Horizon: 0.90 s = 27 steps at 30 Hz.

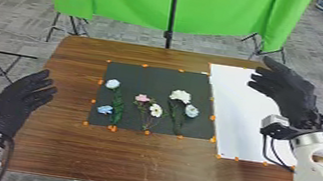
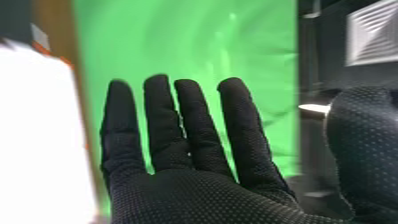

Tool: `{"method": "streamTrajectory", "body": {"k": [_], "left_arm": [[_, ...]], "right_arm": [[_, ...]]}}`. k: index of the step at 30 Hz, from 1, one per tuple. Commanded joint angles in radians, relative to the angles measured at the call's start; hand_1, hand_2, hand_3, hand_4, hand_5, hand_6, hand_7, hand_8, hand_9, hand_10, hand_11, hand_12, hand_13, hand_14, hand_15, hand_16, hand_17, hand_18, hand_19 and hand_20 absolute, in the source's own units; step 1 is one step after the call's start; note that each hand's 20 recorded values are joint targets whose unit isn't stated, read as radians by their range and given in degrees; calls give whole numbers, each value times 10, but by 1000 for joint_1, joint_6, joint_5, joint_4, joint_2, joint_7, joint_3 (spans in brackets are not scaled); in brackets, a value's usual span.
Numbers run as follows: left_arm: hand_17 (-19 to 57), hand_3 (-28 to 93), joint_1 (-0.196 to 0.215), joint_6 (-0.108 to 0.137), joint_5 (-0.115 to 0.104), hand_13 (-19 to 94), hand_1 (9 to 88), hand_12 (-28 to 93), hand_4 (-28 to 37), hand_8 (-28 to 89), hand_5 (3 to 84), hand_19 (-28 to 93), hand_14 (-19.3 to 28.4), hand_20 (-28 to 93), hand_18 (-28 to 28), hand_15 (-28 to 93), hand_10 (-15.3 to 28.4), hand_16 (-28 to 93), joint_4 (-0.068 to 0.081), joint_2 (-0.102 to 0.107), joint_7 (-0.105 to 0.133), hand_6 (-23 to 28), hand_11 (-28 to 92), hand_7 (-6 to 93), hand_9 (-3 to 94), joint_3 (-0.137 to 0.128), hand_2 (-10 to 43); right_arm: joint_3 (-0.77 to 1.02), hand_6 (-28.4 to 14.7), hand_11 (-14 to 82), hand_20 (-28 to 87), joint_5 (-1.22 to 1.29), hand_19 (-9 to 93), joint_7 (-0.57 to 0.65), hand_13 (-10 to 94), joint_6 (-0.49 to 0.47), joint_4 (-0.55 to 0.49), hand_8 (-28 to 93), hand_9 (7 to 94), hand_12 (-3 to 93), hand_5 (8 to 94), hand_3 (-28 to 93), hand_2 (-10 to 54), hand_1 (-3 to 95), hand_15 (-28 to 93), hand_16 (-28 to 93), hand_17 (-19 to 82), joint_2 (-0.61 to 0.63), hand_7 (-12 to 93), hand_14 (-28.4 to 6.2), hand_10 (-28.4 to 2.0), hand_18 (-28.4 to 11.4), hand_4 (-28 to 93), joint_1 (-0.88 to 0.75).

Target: Arrange flowers

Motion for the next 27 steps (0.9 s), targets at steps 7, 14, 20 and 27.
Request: {"method": "streamTrajectory", "body": {"k": [7, 14, 20, 27], "left_arm": [[-95, 695, -31, 8, -22, 190, 253, 152, -283, -113, 310, 556, 150, -11, 233, 383, 126, -36, 16, -28, 41, 53, 240, 218, 250, 43, 28], [-95, 699, -29, -12, -21, 192, 253, 157, -283, -110, 314, 551, 151, -4, 231, 379, 126, -29, 23, -41, 25, 52, 238, 218, 255, 56, 28], [-95, 701, -36, -20, -18, 195, 258, 158, -283, -112, 321, 549, 152, 2, 231, 385, 128, -29, 30, -37, 24, 54, 244, 220, 262, 63, 32], [-95, 703, -39, -22, -20, 198, 260, 157, -283, -112, 323, 549, 154, 7, 231, 392, 131, -31, 32, -27, 12, 55, 248, 219, 267, 59, 33]], "right_arm": [[87, -36, 106, 212, -108, 412, 2, 288, -18, -43, -104, 405, 186, 406, 835, 6, 112, 171, 249, 24, -187, 111, -122, -122, -209, -281, -140], [79, -35, 100, 209, -110, 411, 13, 289, -24, -36, -105, 397, 186, 397, 836, 4, 113, 162, 253, 25, -208, 114, -121, -121, -208, -280, -134], [82, -37, 104, 211, -102, 416, 26, 290, -18, -38, -107, 399, 188, 403, 836, 4, 112, 162, 258, 23, -205, 122, -122, -122, -210, -281, -147], [74, -37, 117, 212, -112, 421, 33, 292, -22, -38, -112, 405, 192, 409, 838, 5, 110, 171, 263, 20, -213, 133, -121, -124, -211, -278, -139]]}}
